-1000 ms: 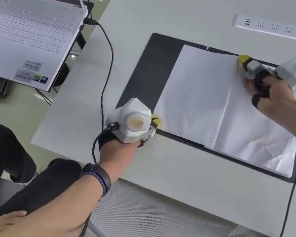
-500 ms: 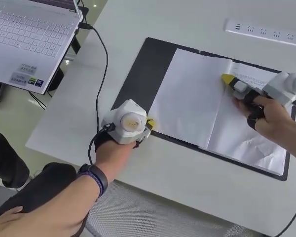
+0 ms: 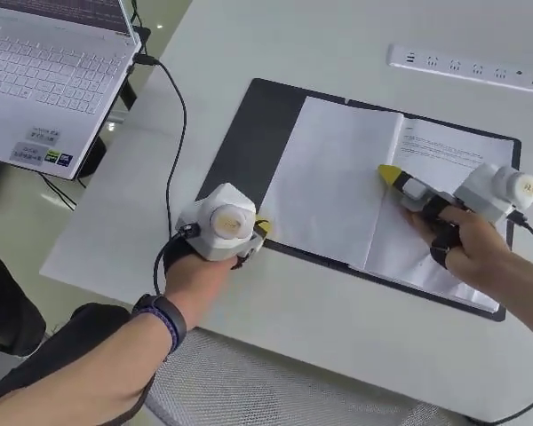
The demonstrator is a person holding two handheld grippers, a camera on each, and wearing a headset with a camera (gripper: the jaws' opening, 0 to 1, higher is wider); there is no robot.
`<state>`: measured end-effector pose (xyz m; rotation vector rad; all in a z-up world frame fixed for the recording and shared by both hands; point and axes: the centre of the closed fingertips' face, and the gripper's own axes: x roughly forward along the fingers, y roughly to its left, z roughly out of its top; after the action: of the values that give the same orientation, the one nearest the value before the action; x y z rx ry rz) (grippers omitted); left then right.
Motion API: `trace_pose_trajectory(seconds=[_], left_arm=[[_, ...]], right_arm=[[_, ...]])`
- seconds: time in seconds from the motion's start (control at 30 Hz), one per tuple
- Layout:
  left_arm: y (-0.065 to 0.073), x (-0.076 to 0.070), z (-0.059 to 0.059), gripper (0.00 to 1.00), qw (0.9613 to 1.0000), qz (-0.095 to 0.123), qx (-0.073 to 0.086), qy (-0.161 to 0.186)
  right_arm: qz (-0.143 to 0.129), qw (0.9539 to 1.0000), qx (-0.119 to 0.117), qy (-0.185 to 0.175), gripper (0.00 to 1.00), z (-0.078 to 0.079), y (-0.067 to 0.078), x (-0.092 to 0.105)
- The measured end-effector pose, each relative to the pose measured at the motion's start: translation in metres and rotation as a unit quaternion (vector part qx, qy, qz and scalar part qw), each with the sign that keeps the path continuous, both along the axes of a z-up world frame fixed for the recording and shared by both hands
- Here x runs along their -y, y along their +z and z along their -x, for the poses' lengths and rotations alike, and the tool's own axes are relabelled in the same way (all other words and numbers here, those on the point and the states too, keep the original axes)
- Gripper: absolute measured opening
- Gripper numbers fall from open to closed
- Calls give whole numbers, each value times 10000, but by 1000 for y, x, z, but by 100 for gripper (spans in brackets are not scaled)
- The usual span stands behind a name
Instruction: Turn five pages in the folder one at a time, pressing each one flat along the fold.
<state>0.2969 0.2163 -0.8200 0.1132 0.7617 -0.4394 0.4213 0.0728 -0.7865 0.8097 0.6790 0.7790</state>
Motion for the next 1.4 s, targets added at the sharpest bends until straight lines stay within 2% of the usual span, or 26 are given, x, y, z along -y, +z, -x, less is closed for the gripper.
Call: trace_pose_trajectory(seconds=[0.1,0.33,0.53,1.1,1.4], left_arm=[[0,0,0,0,10000,56,-8,81],[0,0,0,0,9999,64,-9,84],[0,0,1,0,9999,89,-1,97],[0,0,1,0,10000,66,7,43],[0,0,1,0,10000,49,1,5]], right_arm=[[-41,10000,-17,13,0,13,0,1],[-78,9996,-25,264,0,62,11,-10],[55,9984,-29,553,0,86,8,-14],[111,9964,-173,821,0,136,0,-14],[127,9958,-281,858,0,143,-12,-6]])
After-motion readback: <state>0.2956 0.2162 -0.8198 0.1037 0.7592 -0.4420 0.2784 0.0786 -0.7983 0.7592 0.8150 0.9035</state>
